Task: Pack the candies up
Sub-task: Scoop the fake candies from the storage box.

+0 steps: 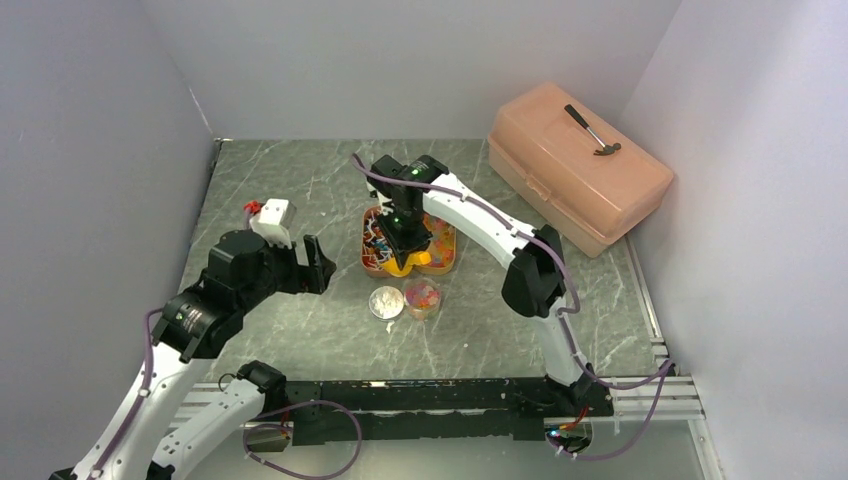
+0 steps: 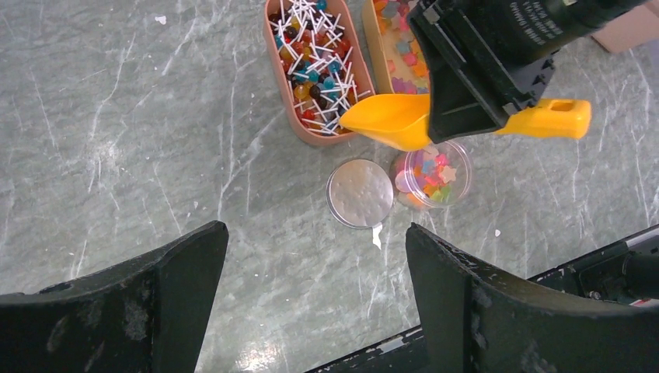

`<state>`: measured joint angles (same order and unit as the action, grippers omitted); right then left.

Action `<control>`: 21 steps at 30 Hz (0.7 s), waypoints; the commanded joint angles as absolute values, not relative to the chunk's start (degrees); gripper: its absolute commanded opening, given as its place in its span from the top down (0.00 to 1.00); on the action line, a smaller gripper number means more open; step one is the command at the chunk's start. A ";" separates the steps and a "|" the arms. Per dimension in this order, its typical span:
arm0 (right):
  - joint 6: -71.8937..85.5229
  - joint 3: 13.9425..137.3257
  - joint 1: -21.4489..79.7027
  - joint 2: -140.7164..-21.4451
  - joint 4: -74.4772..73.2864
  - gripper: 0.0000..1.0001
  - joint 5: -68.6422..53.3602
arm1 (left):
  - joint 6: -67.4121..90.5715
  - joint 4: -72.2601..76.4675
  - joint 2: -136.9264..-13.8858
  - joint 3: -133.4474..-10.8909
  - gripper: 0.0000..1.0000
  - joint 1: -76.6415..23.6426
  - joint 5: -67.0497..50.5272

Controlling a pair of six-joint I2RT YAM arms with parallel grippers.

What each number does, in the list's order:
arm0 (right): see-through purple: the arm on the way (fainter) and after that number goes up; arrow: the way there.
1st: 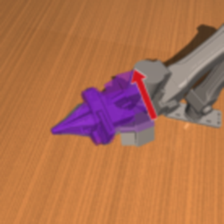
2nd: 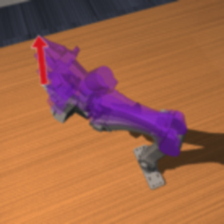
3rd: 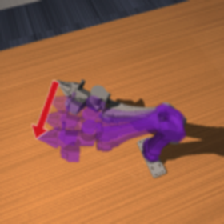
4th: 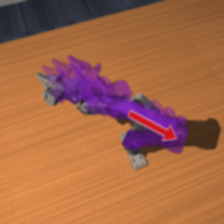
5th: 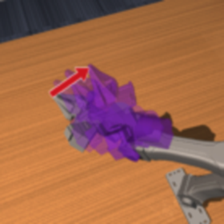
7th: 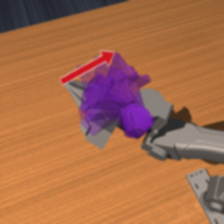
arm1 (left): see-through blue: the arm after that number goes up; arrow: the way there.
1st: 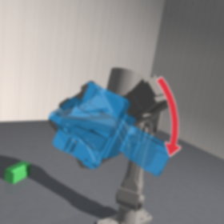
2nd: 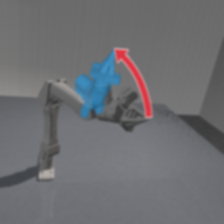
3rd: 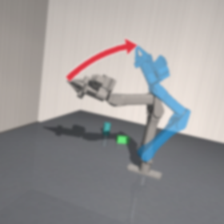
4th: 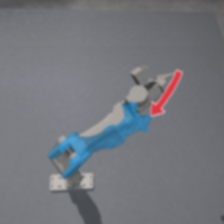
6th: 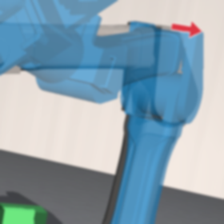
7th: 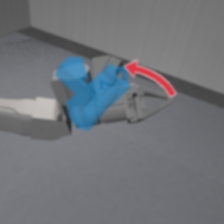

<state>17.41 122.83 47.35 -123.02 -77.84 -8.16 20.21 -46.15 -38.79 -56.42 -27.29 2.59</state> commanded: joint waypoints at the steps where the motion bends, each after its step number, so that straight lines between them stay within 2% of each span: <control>1: 20.18 126.23 46.73 -124.20 -80.02 1.00 -9.51 | 19.42 -44.26 -37.81 -56.05 0.10 -26.98 1.20; 21: 24.03 133.23 44.15 -133.41 -80.19 1.00 -14.17 | 19.58 -44.18 -35.30 -55.90 0.09 -26.98 0.53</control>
